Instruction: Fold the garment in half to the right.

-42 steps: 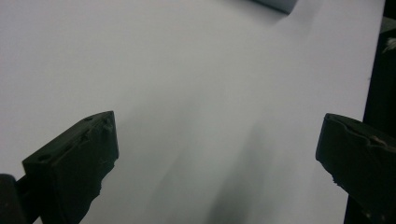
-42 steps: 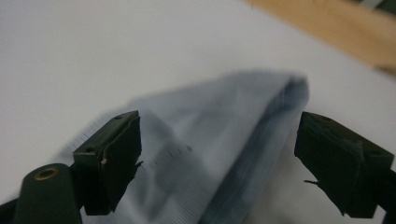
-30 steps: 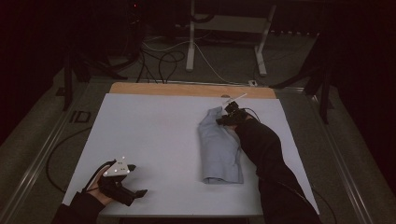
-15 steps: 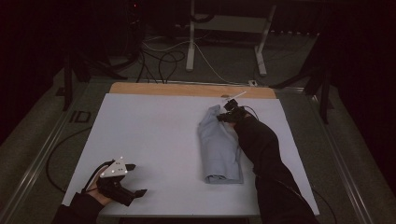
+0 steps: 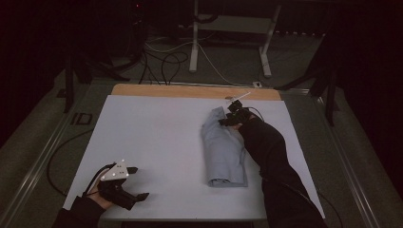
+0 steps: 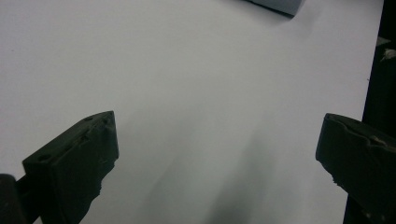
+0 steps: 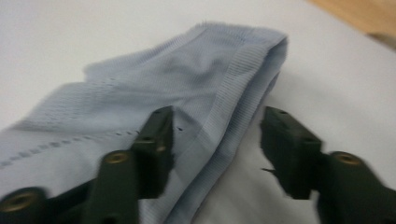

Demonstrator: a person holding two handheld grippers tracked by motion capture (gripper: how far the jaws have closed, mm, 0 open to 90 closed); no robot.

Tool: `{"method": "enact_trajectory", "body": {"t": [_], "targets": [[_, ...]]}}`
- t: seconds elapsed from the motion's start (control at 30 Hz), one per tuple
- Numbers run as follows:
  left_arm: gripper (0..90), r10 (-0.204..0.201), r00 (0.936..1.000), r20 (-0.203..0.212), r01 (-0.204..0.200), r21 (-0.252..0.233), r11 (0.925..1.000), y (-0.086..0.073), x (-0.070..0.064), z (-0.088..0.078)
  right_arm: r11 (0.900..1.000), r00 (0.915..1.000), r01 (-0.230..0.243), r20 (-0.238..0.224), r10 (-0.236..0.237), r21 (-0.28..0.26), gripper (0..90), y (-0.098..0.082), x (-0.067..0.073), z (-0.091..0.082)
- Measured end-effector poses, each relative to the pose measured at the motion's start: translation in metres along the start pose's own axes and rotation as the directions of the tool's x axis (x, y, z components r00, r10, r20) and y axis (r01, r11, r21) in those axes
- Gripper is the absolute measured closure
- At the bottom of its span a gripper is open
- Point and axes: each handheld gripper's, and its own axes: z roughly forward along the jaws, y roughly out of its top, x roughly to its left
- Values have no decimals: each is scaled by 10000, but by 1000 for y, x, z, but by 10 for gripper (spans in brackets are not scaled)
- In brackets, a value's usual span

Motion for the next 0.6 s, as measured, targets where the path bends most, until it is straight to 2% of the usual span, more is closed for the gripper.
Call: {"method": "enact_trajectory", "body": {"t": [0.1, 0.17, 0.27, 0.43, 0.5, 0.53, 0.6], "targets": [[3, -34, 10000, -13, 34, -37, 10000, -1, 1, 0, 9995, 9998, 28, -220, -35, -317, 266, 4, 5, -13], [4, 30, 10000, -6, -30, -68, 10000, -1, 0, -1, 9984, 9974, 140, -699, -177, -543, 178, 5, 9, -22], [3, 77, 10000, -19, -78, -120, 9999, -1, -1, -2, 9963, 9942, 127, -1053, -216, -845, 175, 6, 19, -33], [4, 13, 10000, -81, -14, -152, 9999, -2, 1, -4, 9915, 9861, 707, -1421, -859, -1090, 177, 3, 41, -46], [3, -34, 9999, -101, 33, -162, 9999, -2, 1, -5, 9895, 9812, 798, -1656, -993, -1206, 173, 2, 51, -52], [3, -21, 9999, -98, 19, -158, 9999, -2, 1, -5, 9867, 9795, 842, -1702, -1076, -1389, 145, 1, 55, -56], [4, 0, 10000, -80, -1, -158, 9999, -2, 1, -4, 9852, 9778, 863, -1769, -1122, -1478, 146, 0, 65, -62]]}}
